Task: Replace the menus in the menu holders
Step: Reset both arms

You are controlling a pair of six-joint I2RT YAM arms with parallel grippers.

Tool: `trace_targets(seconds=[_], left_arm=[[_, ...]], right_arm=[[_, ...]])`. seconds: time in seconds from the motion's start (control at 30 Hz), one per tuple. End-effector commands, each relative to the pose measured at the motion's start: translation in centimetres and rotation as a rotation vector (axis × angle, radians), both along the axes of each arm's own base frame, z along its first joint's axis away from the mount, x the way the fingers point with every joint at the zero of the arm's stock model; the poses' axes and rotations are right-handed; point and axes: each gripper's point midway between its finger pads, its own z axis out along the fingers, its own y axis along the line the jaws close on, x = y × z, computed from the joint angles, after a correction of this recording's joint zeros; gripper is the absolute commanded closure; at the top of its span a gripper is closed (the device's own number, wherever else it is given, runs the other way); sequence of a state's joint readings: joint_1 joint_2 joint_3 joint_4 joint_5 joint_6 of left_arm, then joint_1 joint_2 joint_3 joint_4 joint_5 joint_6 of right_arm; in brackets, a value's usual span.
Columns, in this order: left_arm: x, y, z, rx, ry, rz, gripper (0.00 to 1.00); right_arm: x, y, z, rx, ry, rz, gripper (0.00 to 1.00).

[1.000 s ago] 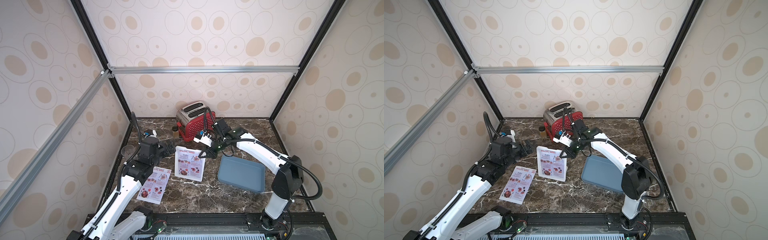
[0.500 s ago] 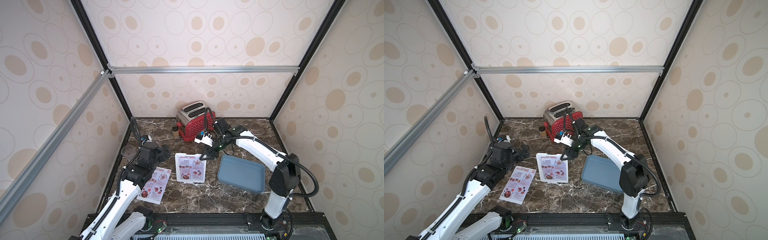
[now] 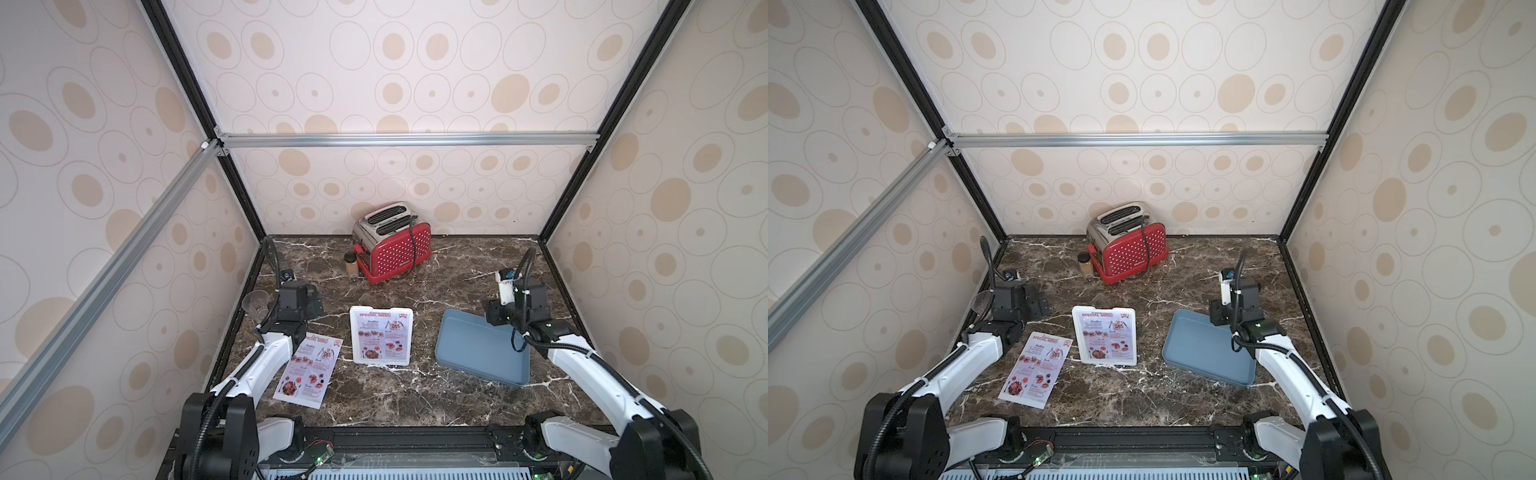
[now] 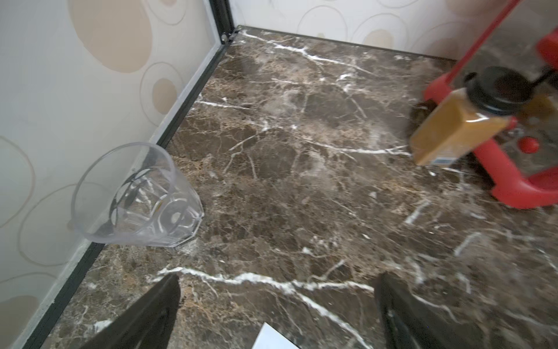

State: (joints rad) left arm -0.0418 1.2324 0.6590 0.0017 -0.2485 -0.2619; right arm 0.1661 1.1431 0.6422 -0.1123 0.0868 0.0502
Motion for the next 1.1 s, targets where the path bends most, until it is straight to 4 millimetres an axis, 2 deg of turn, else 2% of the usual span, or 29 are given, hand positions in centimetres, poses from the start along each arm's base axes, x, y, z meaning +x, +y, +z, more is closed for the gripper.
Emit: trace_targets(seconds=[0.0,0.07,0.13,0.23,0.27,0.33,0.37,0.4,0.53,0.6,0.67,0.73,1.07], left_arm=[[2.0,0.4,1.7,0.049,-0.11,-0.081,0.01],[2.1,1.4,0.9,0.04,-0.138,-0.061,0.01],[2.3,1.6,0.7,0.038,-0.185,-0.064,0.01],[2.5,1.1,0.0,0.058,-0.231,-0.105,0.0],[2.7,0.9,-0.4,0.062,-0.235,-0.125,0.01],[2.9,0.5,-1.2,0.069,-0.245,-0.154,0.01],[3.1,0.5,-1.3,0.076,-0.25,-0.16,0.01],[3.3,0.3,-1.3,0.085,-0.251,-0.181,0.01],[4.2,-1.0,-3.6,0.082,-0.268,-0.266,0.01],[4.1,-0.6,-3.9,0.08,-0.243,-0.242,0.01],[4.2,0.5,-3.7,0.089,-0.258,-0.178,0.01],[3.9,0.7,-3.8,0.125,-0.233,-0.143,0.01],[4.3,0.7,-4.0,0.126,-0.218,-0.141,0.01]], right_arm=[[2.7,-3.1,1.1,-0.052,-0.216,-0.162,0.38],[3.1,-3.6,-0.6,-0.067,-0.256,-0.16,0.37],[3.9,-3.7,-1.1,-0.052,-0.317,-0.147,0.37],[5.4,-4.0,-2.1,-0.029,-0.32,-0.115,0.34],[5.7,-3.9,-3.0,0.0,-0.29,-0.089,0.34],[6.0,-3.5,-4.2,0.018,-0.318,-0.053,0.33],[6.1,-3.4,-4.1,0.028,-0.342,-0.051,0.33],[5.8,-3.5,-4.6,0.025,-0.291,-0.054,0.32],[5.8,-3.7,-4.5,0.038,-0.3,-0.057,0.23],[5.9,-3.8,-4.4,0.039,-0.296,-0.059,0.2],[5.9,-3.8,-4.5,0.039,-0.3,-0.061,0.18],[5.9,-3.8,-4.6,0.039,-0.283,-0.061,0.17],[6.0,-3.9,-4.5,0.039,-0.287,-0.065,0.1]])
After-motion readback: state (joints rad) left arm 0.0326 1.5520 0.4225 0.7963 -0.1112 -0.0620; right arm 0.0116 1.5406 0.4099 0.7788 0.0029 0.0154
